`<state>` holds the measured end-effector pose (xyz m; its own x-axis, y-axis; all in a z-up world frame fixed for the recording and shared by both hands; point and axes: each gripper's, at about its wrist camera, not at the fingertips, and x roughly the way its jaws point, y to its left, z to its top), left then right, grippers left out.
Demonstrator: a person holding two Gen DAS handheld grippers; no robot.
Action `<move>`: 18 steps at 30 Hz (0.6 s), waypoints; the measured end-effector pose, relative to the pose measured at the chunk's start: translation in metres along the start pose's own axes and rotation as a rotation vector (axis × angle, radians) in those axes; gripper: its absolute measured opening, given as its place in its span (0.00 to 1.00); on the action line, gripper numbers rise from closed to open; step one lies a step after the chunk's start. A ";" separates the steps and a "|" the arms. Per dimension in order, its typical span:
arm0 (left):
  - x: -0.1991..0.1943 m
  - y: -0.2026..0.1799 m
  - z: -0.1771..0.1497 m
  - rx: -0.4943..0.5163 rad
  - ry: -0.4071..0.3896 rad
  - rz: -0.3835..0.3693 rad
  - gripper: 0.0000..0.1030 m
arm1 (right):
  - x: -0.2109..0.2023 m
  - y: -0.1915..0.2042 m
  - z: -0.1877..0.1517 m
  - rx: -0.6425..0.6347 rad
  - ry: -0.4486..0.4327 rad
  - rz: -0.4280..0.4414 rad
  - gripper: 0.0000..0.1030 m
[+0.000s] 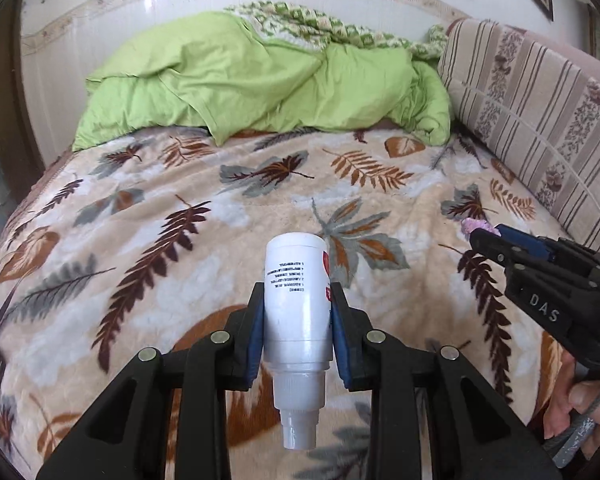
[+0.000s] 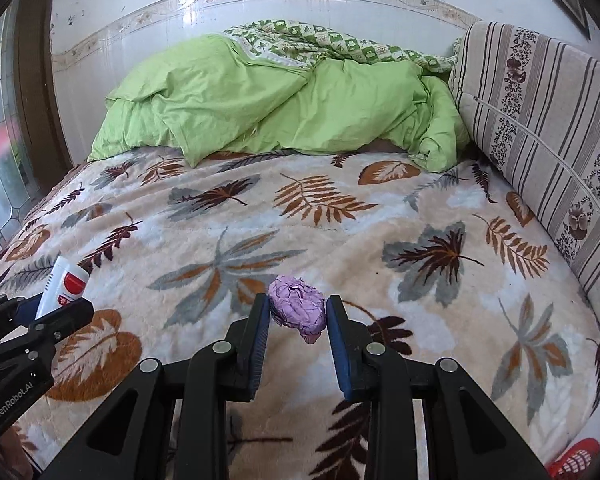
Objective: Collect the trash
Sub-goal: 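Lift the white spray bottle in the left tool while the right tool lifts the purple wrapper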
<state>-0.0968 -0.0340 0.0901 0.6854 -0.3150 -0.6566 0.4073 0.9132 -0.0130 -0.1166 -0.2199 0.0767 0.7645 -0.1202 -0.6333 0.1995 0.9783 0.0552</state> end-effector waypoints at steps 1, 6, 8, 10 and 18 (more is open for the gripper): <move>-0.005 0.000 -0.004 0.001 -0.016 0.011 0.28 | -0.005 0.002 -0.003 -0.008 -0.007 -0.002 0.30; -0.005 0.002 -0.017 0.008 -0.045 0.062 0.28 | -0.008 0.011 -0.012 -0.022 0.009 0.005 0.30; 0.000 0.007 -0.018 -0.003 -0.029 0.060 0.28 | -0.005 0.015 -0.012 -0.031 0.013 0.001 0.30; 0.004 0.010 -0.019 -0.006 -0.026 0.064 0.28 | -0.001 0.018 -0.012 -0.040 0.017 0.001 0.30; 0.012 0.009 -0.017 -0.003 -0.030 0.062 0.28 | 0.008 0.025 -0.010 -0.066 0.024 0.005 0.30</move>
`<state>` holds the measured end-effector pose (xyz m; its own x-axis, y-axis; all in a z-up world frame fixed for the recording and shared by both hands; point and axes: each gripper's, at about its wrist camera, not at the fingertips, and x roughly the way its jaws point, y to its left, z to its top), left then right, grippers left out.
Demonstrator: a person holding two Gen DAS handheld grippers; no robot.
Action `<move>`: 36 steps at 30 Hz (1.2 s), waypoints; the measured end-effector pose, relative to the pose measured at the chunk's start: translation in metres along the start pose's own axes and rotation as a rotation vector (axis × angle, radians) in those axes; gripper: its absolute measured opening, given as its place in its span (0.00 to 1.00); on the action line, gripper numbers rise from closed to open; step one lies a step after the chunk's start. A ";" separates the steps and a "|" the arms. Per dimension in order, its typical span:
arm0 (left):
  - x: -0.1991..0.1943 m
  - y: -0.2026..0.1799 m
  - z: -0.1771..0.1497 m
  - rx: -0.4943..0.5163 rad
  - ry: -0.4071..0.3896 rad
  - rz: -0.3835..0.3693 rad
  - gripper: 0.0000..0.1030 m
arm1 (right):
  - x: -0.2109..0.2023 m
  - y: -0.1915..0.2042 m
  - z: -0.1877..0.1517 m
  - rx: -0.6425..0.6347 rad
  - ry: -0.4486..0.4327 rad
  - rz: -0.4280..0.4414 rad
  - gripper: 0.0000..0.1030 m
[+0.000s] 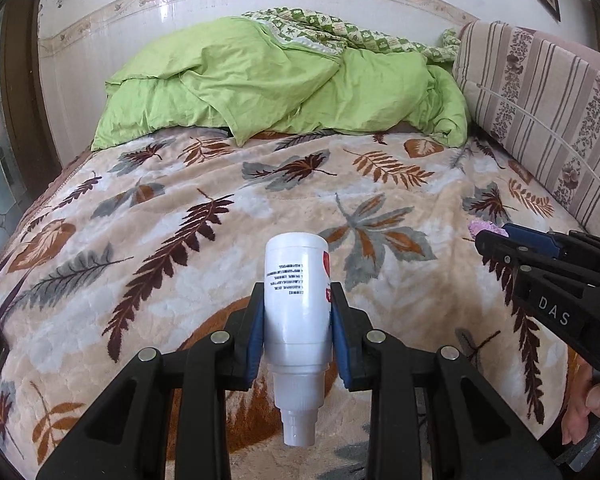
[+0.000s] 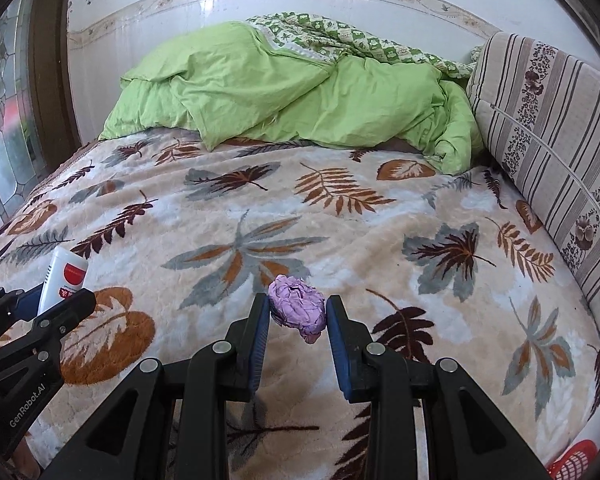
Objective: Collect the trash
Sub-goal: 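Lift the white spray bottle in the left tool while the right tool lifts the purple wrapper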
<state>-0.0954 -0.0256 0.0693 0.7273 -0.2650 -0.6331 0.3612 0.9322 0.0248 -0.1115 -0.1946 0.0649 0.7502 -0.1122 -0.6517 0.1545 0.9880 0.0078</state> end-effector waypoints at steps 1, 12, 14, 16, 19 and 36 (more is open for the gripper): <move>0.001 0.000 0.000 0.000 -0.001 0.000 0.28 | 0.001 0.001 0.000 -0.002 0.002 0.001 0.30; 0.002 0.001 0.002 -0.004 0.000 0.000 0.28 | 0.002 0.001 0.001 -0.007 0.004 0.012 0.30; 0.002 0.001 0.002 -0.002 0.000 -0.001 0.28 | 0.002 0.001 0.001 -0.008 0.003 0.014 0.30; 0.002 0.001 0.002 -0.003 0.000 0.002 0.28 | 0.002 0.001 0.000 -0.010 0.003 0.015 0.30; 0.003 0.003 0.003 -0.005 0.002 0.004 0.28 | 0.001 0.000 0.000 -0.007 0.002 0.013 0.30; 0.001 0.002 0.001 0.007 -0.002 0.010 0.28 | 0.000 -0.001 0.000 -0.010 0.003 0.013 0.30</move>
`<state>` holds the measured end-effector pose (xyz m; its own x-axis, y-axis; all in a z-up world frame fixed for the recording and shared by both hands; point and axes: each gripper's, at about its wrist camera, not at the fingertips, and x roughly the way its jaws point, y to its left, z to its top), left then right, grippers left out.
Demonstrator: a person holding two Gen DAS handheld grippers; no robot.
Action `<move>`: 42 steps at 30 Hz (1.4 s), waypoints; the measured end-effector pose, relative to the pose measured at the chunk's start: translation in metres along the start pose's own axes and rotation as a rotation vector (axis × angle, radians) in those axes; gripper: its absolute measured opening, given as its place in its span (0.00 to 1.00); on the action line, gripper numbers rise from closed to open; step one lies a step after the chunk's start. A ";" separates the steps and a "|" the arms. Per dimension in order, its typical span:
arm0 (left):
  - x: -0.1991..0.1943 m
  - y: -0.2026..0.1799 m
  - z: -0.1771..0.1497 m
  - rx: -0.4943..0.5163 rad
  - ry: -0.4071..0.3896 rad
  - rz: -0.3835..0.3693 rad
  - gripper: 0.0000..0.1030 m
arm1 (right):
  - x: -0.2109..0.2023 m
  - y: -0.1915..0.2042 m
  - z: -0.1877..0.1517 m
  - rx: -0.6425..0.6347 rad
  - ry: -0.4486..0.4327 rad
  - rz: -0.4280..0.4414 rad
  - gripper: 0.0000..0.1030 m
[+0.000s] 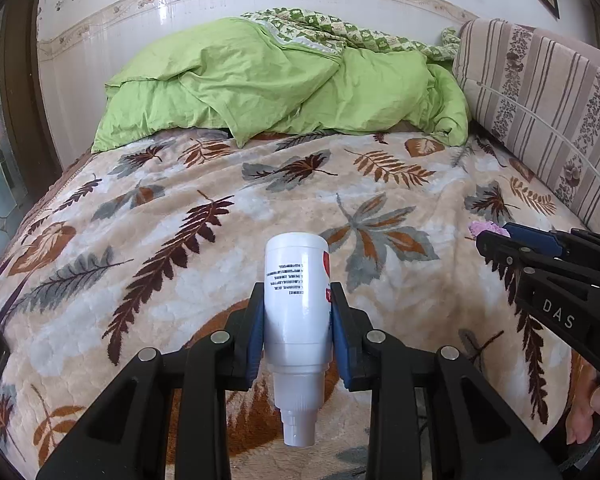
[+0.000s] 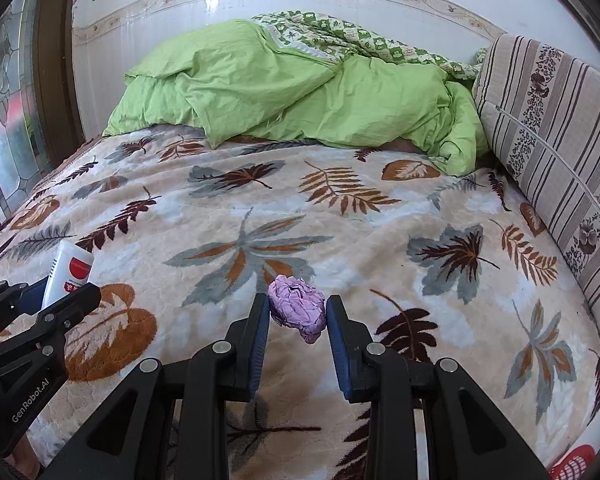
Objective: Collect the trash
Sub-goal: 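Lift the white spray bottle in the left tool while the right tool lifts the purple wrapper, then carry the spray bottle and purple wrapper over the red basket with both tools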
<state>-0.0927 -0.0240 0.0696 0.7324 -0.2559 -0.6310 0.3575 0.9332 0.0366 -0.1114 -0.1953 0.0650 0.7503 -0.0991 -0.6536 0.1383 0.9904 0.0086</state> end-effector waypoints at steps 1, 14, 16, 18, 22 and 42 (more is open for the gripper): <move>0.000 0.000 0.000 0.001 0.000 -0.001 0.28 | 0.000 0.000 0.000 0.000 0.000 -0.001 0.30; -0.020 -0.023 -0.003 0.021 -0.007 -0.124 0.28 | -0.042 -0.025 0.000 0.178 -0.058 0.163 0.30; -0.031 -0.032 -0.002 0.036 -0.016 -0.155 0.28 | -0.057 -0.032 -0.008 0.212 -0.055 0.197 0.30; -0.043 -0.047 -0.003 0.068 -0.025 -0.189 0.28 | -0.071 -0.039 -0.015 0.232 -0.053 0.224 0.30; -0.066 -0.077 -0.004 0.117 -0.032 -0.259 0.28 | -0.107 -0.055 -0.030 0.242 -0.073 0.218 0.30; -0.137 -0.217 0.004 0.345 -0.035 -0.563 0.28 | -0.244 -0.198 -0.105 0.451 -0.114 -0.056 0.30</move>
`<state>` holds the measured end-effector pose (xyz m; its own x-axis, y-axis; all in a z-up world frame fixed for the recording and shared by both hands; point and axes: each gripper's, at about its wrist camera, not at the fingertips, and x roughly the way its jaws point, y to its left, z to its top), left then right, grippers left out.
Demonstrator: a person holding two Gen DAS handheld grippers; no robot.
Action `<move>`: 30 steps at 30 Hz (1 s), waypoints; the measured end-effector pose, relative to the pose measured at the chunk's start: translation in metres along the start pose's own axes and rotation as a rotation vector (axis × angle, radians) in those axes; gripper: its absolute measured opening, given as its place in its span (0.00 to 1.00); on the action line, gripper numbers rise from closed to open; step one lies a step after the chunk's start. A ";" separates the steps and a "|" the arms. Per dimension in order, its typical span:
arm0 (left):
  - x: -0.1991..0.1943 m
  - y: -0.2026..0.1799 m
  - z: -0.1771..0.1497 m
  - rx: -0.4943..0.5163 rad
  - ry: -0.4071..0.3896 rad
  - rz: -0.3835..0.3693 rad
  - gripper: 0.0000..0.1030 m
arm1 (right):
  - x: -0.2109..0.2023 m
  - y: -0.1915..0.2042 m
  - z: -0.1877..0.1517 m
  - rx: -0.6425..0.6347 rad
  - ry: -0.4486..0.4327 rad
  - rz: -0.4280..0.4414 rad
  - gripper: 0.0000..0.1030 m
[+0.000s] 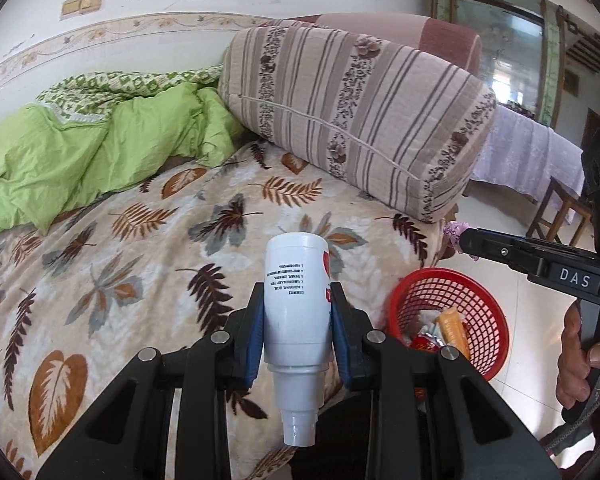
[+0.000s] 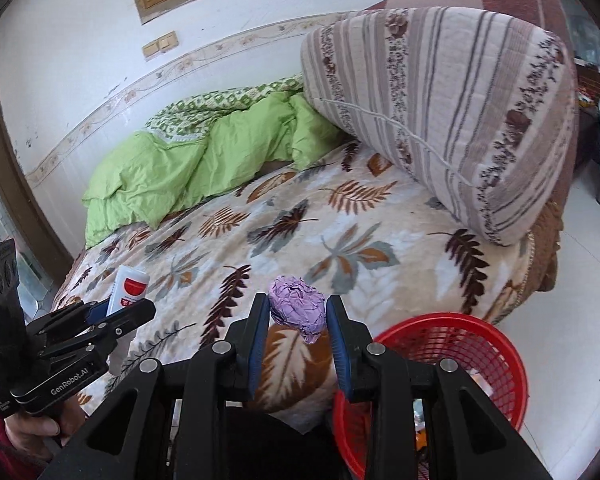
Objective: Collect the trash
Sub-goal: 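Carry the spray bottle and purple wrapper over the red basket with both tools, then open both tools to drop the bottle and wrapper into the red basket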
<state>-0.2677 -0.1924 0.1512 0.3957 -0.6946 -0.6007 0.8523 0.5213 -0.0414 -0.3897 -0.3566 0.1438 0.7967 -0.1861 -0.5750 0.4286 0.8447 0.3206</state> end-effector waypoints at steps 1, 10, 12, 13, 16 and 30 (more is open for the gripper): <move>0.002 -0.007 0.003 0.011 0.003 -0.014 0.28 | -0.004 -0.007 0.000 0.008 -0.004 -0.015 0.30; 0.035 -0.071 0.025 0.068 0.090 -0.215 0.28 | -0.032 -0.072 -0.005 0.129 -0.017 -0.113 0.30; 0.044 -0.086 0.025 0.088 0.115 -0.244 0.28 | -0.032 -0.083 -0.007 0.154 -0.011 -0.119 0.30; 0.049 -0.093 0.025 0.095 0.125 -0.256 0.28 | -0.032 -0.087 -0.009 0.163 -0.007 -0.123 0.30; 0.063 -0.110 0.022 0.114 0.158 -0.279 0.28 | -0.030 -0.099 -0.013 0.186 0.001 -0.132 0.30; 0.103 -0.131 0.022 0.087 0.230 -0.351 0.36 | -0.010 -0.134 -0.029 0.253 0.067 -0.181 0.43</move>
<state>-0.3309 -0.3428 0.1126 -0.0021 -0.6885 -0.7253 0.9513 0.2223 -0.2137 -0.4675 -0.4533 0.0848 0.6720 -0.2814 -0.6850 0.6596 0.6479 0.3809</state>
